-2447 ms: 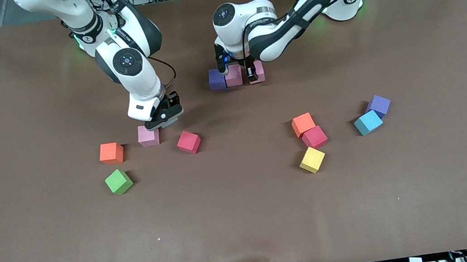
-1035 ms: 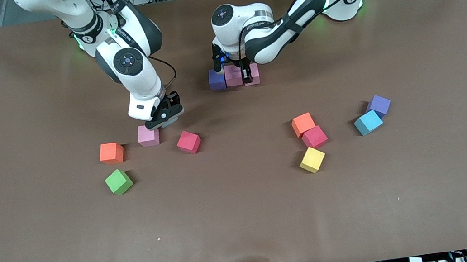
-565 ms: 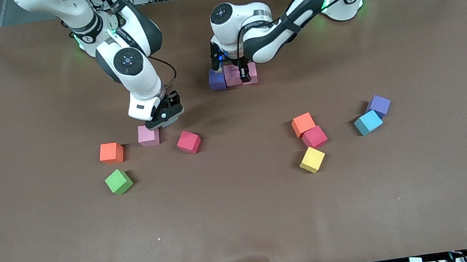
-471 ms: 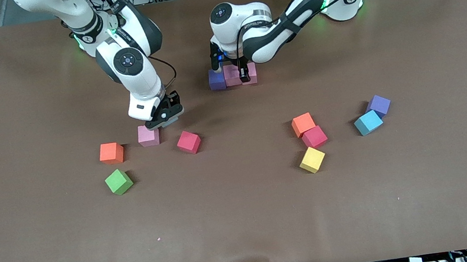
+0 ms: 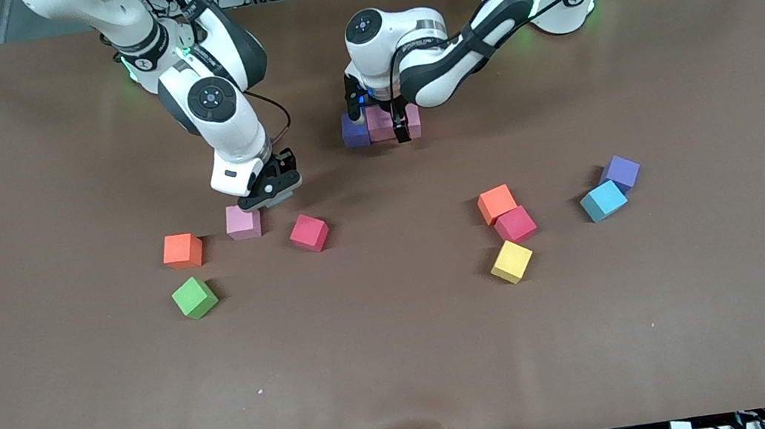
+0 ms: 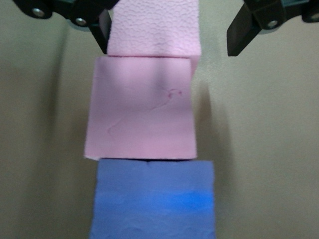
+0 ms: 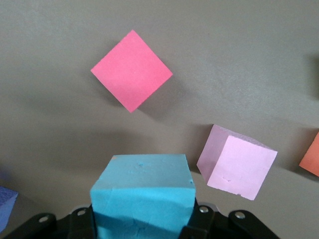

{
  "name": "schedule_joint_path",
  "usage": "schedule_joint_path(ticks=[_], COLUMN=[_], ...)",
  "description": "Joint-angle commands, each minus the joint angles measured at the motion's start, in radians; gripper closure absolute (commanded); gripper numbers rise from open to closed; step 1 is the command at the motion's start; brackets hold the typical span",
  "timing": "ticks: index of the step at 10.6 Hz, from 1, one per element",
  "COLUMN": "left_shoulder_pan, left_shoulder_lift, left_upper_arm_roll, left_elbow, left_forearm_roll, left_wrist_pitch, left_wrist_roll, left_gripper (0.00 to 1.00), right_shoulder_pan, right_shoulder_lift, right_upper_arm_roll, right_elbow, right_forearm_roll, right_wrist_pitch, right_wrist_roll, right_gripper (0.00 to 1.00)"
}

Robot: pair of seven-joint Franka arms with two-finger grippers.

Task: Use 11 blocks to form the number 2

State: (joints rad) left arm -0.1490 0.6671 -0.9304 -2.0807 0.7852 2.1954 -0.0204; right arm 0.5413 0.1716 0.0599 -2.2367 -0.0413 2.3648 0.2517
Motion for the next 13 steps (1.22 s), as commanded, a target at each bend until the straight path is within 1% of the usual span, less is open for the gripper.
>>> schedule_joint_path(ticks=[1,2,3,4,6,8,10,11,12,13], left_shoulder_pan=[0.005,0.005,0.008,0.053,0.196,0.271,0.356,0.393,0.435,0.483], left_shoulder_lift=[-0.05,-0.073,-0.089,-0.106,-0.101,-0.101,-0.101,-0.101,-0.101,-0.101], left_upper_arm_roll=[-0.01,-0.01,-0.019,-0.046,-0.151,-0.215,-0.246,-0.248,-0.248,-0.248], left_elbow=[-0.001,-0.001,0.001,-0.001,-0.007,0.002,0.023,0.043,0.08,0.14], left_forearm_roll=[-0.012,-0.038,-0.058,-0.076,-0.078,-0.08,-0.08,-0.081,-0.092,-0.146], left_wrist_pitch=[-0.009,-0.01,-0.011,-0.011,-0.014,-0.078,-0.105,-0.129,-0.179,-0.257], left_wrist_roll=[-0.01,-0.003,-0.003,-0.001,0.002,0.002,0.002,0.002,0.002,0.002], left_gripper=[0.0,0.0,0.0,0.0,0.0,0.0,0.0,0.0,0.0,0.0], right_shoulder_pan=[0.009,0.029,0.038,0.039,0.039,0.04,0.064,0.093,0.127,0.158], right_shoulder_lift=[-0.011,-0.004,-0.001,0.005,0.005,0.005,0.015,0.038,0.076,0.122], right_upper_arm_roll=[0.011,0.011,0.009,0.009,0.009,0.011,0.009,0.009,0.009,0.009], right_elbow=[-0.006,0.0,0.011,0.017,0.02,0.022,0.04,0.07,0.116,0.17], right_forearm_roll=[0.015,0.044,0.091,0.121,0.126,0.141,0.149,0.149,0.149,0.147], right_wrist_pitch=[0.002,0.004,0.002,0.002,0.002,0.002,0.001,-0.004,-0.009,-0.01], right_wrist_roll=[0.069,0.092,0.098,0.098,0.098,0.103,0.162,0.229,0.303,0.364], right_gripper=[0.71,0.71,0.71,0.71,0.71,0.71,0.71,0.71,0.71,0.71])
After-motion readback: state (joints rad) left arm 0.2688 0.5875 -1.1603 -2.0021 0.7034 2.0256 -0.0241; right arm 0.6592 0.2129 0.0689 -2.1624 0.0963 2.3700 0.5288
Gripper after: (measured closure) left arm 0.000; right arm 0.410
